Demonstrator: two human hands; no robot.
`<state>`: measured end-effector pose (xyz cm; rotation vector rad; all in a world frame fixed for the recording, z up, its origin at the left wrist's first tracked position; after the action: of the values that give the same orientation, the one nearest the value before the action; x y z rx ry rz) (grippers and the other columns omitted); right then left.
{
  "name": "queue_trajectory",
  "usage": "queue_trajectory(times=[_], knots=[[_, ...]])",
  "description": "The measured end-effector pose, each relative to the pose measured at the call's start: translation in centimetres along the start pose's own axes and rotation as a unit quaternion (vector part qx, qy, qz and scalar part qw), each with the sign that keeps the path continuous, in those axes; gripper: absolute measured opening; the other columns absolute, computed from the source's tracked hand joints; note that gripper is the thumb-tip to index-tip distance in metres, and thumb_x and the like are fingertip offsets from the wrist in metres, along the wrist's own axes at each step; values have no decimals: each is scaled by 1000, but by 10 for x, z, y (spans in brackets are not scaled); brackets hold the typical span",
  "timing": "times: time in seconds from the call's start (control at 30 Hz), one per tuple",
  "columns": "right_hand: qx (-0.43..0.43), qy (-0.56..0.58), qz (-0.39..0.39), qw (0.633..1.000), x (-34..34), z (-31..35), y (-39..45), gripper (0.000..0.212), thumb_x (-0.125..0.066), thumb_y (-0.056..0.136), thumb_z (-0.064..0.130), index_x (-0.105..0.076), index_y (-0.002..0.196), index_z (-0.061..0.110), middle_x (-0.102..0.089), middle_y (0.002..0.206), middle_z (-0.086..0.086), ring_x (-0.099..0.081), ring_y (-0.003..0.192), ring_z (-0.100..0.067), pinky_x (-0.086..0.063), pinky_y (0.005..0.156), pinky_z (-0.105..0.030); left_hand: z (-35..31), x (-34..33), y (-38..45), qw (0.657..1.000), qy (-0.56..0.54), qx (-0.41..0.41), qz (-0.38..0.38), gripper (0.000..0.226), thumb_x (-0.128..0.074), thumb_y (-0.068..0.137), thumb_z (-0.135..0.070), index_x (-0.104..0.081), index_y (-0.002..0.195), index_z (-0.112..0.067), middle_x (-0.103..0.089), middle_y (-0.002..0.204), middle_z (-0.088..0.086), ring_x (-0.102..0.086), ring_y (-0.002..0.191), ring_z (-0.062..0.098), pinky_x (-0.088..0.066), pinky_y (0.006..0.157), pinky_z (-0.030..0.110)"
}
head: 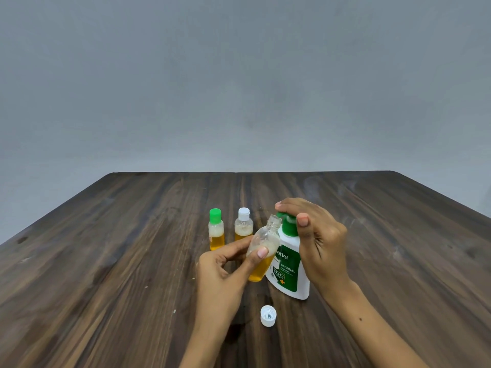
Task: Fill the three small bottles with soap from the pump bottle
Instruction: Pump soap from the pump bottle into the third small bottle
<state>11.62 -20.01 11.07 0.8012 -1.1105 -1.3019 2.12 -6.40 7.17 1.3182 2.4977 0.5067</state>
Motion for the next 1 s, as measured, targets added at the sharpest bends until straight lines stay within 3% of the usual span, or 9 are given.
queue_trajectory(times=[0.2,0.77,1.0], knots=[[14,-6,2,1000,4,5,6,61,-25,104,49,-73,101,11,-71,107,5,-66,106,-12,-52,88,-48,-3,-2,-2,1000,-3,-4,6,30,-74,71,-27,-77,100,-17,-77,93,-12,-71,95,4,-52,76,12],[-5,26,-12,1000,-3,9,1,62,-26,104,47,-74,94,8,-72,99,4,-67,99,-10,-55,79,-45,-1,-1,-2,1000,-13,-2,8,31,-74,72,-25,-76,102,-15,-77,93,-9,-71,95,6,-52,76,13],[-18,32,-12,999,2,4,8,63,-25,103,49,-74,95,11,-72,100,4,-68,100,-13,-54,80,-52,-2,0,-2,1000,-9,-6,6,34,-74,72,-27,-76,103,-15,-77,95,-9,-71,96,6,-53,79,14]])
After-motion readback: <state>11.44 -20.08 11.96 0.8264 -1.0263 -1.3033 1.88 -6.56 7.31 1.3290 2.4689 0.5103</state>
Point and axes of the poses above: each hand's wrist, its own y-axis towards the middle knuckle, its own x-axis out of the back of the hand, z = x × y, the point moved 5 cm from there along y, towards the middle knuckle
